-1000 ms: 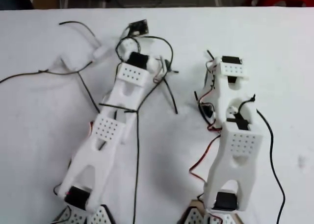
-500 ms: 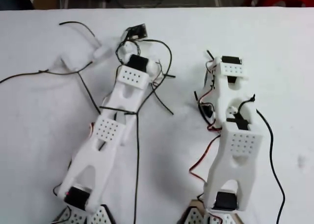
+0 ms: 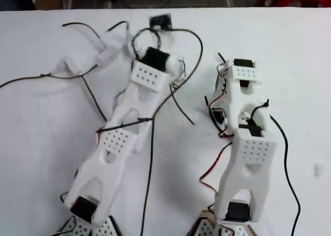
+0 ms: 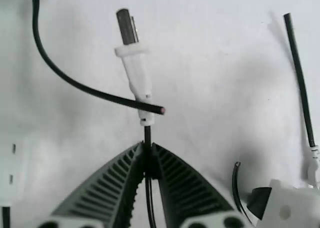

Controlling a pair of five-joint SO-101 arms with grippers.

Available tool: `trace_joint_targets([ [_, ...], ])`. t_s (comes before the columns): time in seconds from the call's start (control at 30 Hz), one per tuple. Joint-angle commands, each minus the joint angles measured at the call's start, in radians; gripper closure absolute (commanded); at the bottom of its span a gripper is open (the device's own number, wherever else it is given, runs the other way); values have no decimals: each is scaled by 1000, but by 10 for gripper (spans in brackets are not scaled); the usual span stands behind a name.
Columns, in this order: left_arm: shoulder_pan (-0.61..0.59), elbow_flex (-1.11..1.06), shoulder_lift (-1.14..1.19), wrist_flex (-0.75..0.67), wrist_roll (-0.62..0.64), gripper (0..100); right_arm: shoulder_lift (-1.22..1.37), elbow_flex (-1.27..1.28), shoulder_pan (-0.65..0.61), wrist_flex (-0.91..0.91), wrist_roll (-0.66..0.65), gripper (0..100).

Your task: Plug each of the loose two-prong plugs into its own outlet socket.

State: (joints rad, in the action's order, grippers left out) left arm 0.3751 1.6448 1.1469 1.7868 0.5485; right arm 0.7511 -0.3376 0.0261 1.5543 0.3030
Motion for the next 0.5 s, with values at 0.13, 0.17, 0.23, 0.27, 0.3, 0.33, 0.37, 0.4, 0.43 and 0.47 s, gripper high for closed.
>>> trace_joint_targets([
  [0.13,-128,6,-188,-2,-451,976,10,-9,-19,-18,11,577],
  [0.17,-159,9,-183,-2,-482,976,10,-9,-19,-18,11,577],
  [0.23,-216,9,-171,-2,-512,976,10,-11,-19,-18,11,577],
  [0.27,-245,8,-163,-2,-525,976,10,-11,-19,-18,11,577],
  [0.3,-275,8,-156,0,-539,976,10,-11,-19,-18,11,577],
  [0.33,-303,6,-150,0,-557,976,10,-11,-21,-18,11,577],
  [0.37,-331,6,-147,2,-577,976,10,-11,-21,-18,11,577],
  [0.4,-357,6,-147,2,-601,976,10,-11,-21,-18,11,577],
  [0.43,-381,6,-148,3,-624,976,10,-11,-21,-18,11,577],
  [0.47,-406,6,-153,3,-649,976,10,-11,-21,-18,11,577],
])
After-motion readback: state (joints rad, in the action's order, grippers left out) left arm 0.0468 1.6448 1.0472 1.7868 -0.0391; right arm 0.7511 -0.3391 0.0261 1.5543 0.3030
